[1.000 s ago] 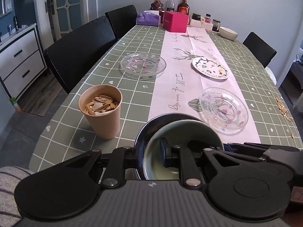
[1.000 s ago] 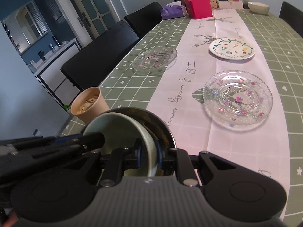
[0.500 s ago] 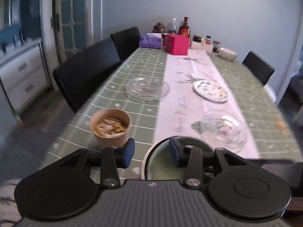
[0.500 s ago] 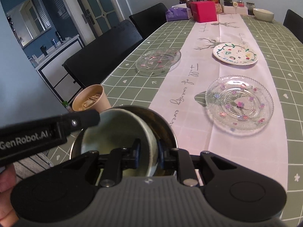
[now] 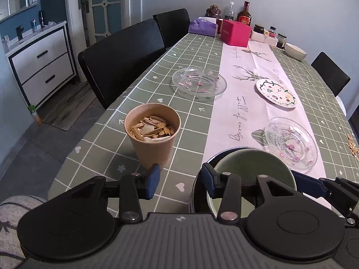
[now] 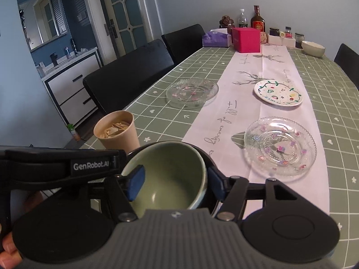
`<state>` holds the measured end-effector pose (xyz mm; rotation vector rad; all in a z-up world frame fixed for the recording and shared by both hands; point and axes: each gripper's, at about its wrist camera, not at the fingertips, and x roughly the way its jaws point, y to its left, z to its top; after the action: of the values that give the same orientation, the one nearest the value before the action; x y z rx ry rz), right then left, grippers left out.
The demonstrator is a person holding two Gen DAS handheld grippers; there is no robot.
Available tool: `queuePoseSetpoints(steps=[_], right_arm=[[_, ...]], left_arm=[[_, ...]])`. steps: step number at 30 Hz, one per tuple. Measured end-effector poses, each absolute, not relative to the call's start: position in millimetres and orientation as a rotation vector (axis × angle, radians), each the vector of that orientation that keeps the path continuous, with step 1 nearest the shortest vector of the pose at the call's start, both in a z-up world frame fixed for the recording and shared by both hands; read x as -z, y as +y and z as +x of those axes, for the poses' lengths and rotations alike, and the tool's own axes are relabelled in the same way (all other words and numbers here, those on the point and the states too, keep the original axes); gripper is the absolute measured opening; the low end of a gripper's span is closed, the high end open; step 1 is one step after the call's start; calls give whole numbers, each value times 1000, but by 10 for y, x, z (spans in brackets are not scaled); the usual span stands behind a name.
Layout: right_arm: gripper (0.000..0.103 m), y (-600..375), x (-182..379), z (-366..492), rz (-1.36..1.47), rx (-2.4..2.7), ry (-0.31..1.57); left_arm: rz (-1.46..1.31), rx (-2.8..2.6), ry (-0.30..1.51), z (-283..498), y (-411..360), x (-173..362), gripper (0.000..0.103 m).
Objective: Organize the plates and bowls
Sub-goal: 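Lower the sage-green bowl into the blue bowl and open both grippers, then move both grippers to the large clear glass plate's rim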
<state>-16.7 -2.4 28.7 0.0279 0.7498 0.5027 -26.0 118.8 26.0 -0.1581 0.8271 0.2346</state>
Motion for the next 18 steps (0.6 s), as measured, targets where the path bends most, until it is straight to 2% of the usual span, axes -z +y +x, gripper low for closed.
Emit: queuePoseSetpoints(steps=[3,6,10,14,15,17,18], right_arm=[[63,-38,-306,-159,30,-514,760],[69,-44,-353,-197,6,-547,750],[91,-78,-497,-308,-35,-563,657],[91,-110,-546,-348,-43,-574,579],[86,-110,-524,-338,-46,-571,578],[37,-89,-453,-266,-48,-566,636],[30,-91,-404,-220,-34,-576,674]], left_arm=[[-153,-238,822,-260,1178,-264,52],[-153,-236,808,-278,1205,-284,50],[-158,-262,764,-325,1254,-340,49],[-198,-251,761,-314,1296,-356,49],[-196,-254,763,-311,1294,-354,49],[-194,-264,766,-307,1287,-350,49],[-194,-268,768,-305,1290,-346,49]])
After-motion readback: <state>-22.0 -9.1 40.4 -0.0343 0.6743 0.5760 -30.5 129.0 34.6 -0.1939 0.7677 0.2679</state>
